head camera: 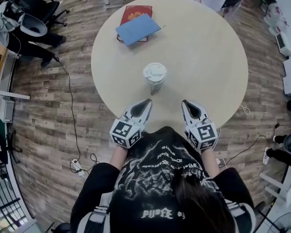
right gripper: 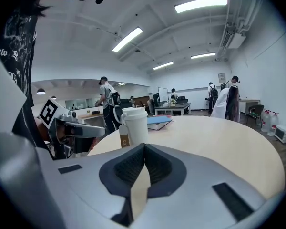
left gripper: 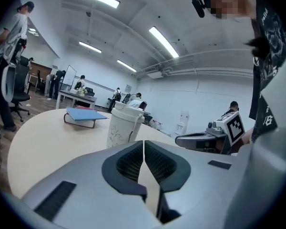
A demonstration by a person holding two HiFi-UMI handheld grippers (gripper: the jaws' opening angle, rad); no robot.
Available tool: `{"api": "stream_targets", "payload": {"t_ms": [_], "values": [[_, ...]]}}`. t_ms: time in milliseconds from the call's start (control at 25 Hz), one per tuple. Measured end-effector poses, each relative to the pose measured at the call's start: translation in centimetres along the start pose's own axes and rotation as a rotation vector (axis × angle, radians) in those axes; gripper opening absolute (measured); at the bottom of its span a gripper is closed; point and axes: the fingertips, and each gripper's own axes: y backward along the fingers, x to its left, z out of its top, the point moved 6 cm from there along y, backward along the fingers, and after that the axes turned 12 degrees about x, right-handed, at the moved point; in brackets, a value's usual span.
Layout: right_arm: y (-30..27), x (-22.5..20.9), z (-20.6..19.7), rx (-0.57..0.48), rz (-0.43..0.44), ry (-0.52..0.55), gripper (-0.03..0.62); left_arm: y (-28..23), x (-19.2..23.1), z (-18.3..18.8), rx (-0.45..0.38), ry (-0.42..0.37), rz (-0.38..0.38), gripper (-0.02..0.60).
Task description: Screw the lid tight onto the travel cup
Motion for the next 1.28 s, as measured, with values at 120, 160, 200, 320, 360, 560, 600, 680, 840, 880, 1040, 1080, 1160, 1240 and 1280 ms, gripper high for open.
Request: {"api": "stream_targets", "payload": {"t_ms": [120, 160, 200, 320, 360, 560, 600, 680, 840, 880, 1040, 1080, 1160, 1240, 1280], "values": [[0.35, -0.06, -0.07, -0.002, -0.004, 0.002, 0.006, -0.05, -0.59, -0.29, 0.006, -0.011, 0.002, 0.021], [0.38, -0.08, -0.04, -0.004, -0.007, 0.001, 0.006, -0.05, -0.65, -0.36, 0.0, -0.004, 0.006, 0.021], [0.39, -0.05, 0.0, -0.004, -0.01, 0.004, 0.006, -0.03, -0.68, -0.43, -0.007, 0.008, 0.009, 0.021], [0.47, 0.22, -0.01, 0.004, -0.011, 0.033, 0.006, -0.01, -0.78, -0.6, -0.022, 0.037, 0.013, 0.021], [0.49, 0.26, -0.01, 0.007, -0.012, 0.042, 0.006, -0.04, -0.79, -0.6, -0.024, 0.04, 0.016, 0.021], [0.42, 0.15, -0.1, 0.01, -0.02, 0.067, 0.005, -0.21, -0.8, -0.65, -0.028, 0.044, 0.04, 0.021], [0.5, 0.16, -0.08, 0.004, -0.027, 0.073, 0.005, -0.19, -0.81, -0.69, -0.026, 0.043, 0.044, 0.021], [0.62, 0.15, -0.03, -0.002, -0.04, 0.092, 0.005, -0.18, -0.79, -0.78, -0.021, 0.044, 0.05, 0.021], [0.33, -0.12, -0.05, 0.01, -0.045, 0.105, 0.005, -0.15, -0.5, -0.79, -0.026, 0.077, 0.061, 0.021], [0.29, -0.16, -0.04, 0.013, -0.046, 0.103, 0.005, -0.06, -0.35, -0.7, -0.035, 0.096, 0.06, 0.021], [0.27, -0.27, -0.25, 0.019, -0.044, 0.109, 0.005, 0.25, 0.0, -0.45, -0.057, 0.121, 0.073, 0.021], [0.29, -0.28, -0.27, 0.018, -0.042, 0.109, 0.005, 0.28, 0.01, -0.52, -0.056, 0.119, 0.079, 0.021], [0.36, -0.23, -0.22, 0.014, -0.039, 0.103, 0.005, 0.32, 0.0, -0.71, -0.05, 0.117, 0.086, 0.021], [0.42, -0.14, -0.15, 0.009, -0.036, 0.096, 0.005, 0.33, 0.0, -0.91, -0.041, 0.118, 0.087, 0.021], [0.45, -0.1, -0.11, 0.006, -0.034, 0.093, 0.005, 0.32, 0.0, -1.01, -0.035, 0.118, 0.087, 0.021]]}}
